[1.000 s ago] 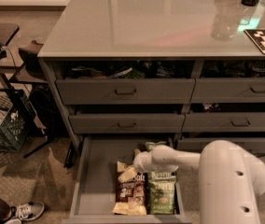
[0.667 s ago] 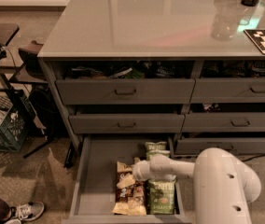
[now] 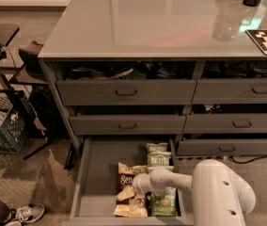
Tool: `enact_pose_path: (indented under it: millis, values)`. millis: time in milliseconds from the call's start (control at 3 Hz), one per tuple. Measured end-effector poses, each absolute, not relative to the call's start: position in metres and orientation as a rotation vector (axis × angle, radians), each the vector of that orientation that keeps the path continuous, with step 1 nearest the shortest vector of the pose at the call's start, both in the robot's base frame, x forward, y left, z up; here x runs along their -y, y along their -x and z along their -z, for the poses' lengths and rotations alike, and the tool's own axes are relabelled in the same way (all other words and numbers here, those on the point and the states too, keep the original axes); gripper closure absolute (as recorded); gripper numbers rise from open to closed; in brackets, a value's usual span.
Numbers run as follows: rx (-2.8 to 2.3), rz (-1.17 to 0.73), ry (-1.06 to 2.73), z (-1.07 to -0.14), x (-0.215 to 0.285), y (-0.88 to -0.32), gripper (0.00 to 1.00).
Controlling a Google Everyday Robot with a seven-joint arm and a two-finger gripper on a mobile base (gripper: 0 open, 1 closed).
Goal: Pick brown chip bag from bottom drawer and place on counter
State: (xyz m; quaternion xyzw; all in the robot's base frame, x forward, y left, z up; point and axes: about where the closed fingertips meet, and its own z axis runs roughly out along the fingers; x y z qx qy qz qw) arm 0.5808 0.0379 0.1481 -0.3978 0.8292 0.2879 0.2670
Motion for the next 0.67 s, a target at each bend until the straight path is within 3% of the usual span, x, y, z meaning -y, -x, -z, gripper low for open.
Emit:
enact_pose_path:
  millis: [333, 667]
  values:
    - [-2.274, -0.766, 1.070, -0.1383, -0.0360, -0.5760, 0.00]
    - [-2.357, -0.640, 1.116, -0.1460, -0.0325, -0.5836, 0.00]
